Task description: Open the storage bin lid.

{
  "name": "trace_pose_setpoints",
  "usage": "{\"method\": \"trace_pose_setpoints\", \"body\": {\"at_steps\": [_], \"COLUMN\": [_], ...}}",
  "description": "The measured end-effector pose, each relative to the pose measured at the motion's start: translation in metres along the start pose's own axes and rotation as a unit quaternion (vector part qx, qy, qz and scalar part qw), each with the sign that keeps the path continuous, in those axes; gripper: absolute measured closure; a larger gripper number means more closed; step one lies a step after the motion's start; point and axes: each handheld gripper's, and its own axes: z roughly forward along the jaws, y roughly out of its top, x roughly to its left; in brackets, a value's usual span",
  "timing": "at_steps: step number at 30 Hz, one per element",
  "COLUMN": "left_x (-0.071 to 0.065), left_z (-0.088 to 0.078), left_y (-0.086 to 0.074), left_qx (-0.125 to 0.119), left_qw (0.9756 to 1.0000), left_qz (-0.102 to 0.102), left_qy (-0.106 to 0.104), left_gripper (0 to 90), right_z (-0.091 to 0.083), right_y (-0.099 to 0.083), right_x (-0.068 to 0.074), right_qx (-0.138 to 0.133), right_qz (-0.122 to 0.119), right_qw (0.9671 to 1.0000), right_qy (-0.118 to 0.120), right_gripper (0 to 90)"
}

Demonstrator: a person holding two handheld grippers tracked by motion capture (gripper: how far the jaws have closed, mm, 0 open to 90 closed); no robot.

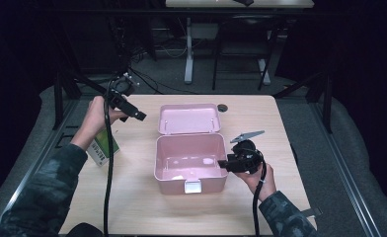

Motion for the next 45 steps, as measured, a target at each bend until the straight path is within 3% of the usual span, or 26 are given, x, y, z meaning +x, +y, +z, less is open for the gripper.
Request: {"method": "trace_pose_setpoints", "body": {"at_steps": [18,29,34,38,45], "left_x": [0.02,0.037,0.043,0.049,0.054], "left_z": [-0.019,-0.024,-0.021,-0.017,-0.009], "left_y": [-0.051,-0.075,-0.083,-0.09,-0.093], "left_qx": [0.003,0.027,0.046,0.059,0.087], "left_qw": [0.9996,0.9983,0.9974,0.9965,0.9942], "left_qz": [-0.021,-0.036,-0.033,-0.039,-0.039], "left_qy": [0.016,0.037,0.043,0.045,0.049], "left_gripper": [0.0,0.1,0.1,1.4,2.3], "right_z": [-0.002,-0.028,-0.047,-0.063,-0.061], "right_y": [-0.005,-0.011,-0.02,-0.035,-0.064], "right_x": [0.002,-0.005,-0.013,-0.029,-0.057], "right_qx": [0.0,-0.029,-0.052,-0.058,-0.013], "right_qz": [0.014,0.007,0.01,0.019,0.037], "right_qw": [0.9998,0.9995,0.9986,0.9973,0.9953], "right_qy": [0.016,0.013,-0.008,-0.04,-0.089], "right_gripper": [55.6,23.8,11.5,1.0,0.0]}}
